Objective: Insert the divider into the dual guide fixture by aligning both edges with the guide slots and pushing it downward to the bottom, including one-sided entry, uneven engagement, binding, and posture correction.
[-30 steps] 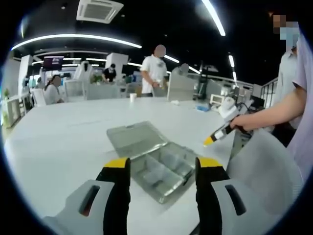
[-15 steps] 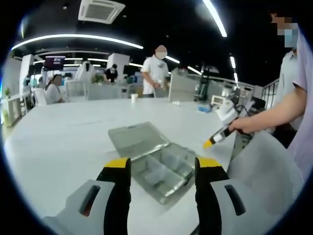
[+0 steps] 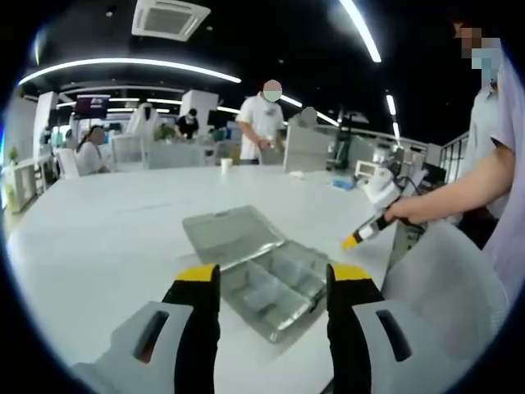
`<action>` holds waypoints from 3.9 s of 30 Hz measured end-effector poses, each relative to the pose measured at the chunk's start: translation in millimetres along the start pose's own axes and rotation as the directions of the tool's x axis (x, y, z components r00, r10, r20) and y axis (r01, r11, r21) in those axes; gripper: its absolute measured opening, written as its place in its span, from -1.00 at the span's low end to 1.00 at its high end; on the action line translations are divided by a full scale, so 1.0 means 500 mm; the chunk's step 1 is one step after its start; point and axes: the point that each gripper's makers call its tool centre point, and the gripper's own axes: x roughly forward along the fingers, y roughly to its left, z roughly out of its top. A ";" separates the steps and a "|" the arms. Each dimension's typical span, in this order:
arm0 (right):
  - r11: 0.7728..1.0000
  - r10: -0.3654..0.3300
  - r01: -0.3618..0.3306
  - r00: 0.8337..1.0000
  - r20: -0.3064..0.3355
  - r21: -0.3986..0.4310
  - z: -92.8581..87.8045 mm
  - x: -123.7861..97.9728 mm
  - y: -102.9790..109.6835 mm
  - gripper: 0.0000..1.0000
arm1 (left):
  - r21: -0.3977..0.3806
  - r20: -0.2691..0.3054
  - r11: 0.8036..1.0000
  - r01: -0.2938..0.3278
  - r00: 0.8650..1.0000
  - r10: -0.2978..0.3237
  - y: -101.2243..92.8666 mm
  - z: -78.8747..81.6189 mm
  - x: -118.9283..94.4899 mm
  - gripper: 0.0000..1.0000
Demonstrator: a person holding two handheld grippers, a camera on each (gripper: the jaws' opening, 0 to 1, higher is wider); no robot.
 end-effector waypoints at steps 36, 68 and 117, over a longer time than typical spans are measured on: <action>1.000 0.004 -0.004 1.000 0.018 -0.010 0.020 -0.014 0.004 -0.48 | -0.005 0.007 1.000 -0.021 1.000 0.021 0.013 0.006 -0.002 0.00; 0.993 0.104 -0.086 0.960 0.261 -0.080 0.108 -0.116 0.067 -0.47 | -0.027 -0.005 1.000 -0.007 1.000 0.006 0.014 0.005 0.006 0.02; 0.915 0.384 -0.271 0.815 0.434 -0.300 0.181 -0.230 0.317 -0.47 | -0.107 0.038 0.992 0.068 0.997 -0.064 -0.019 0.054 0.051 -0.13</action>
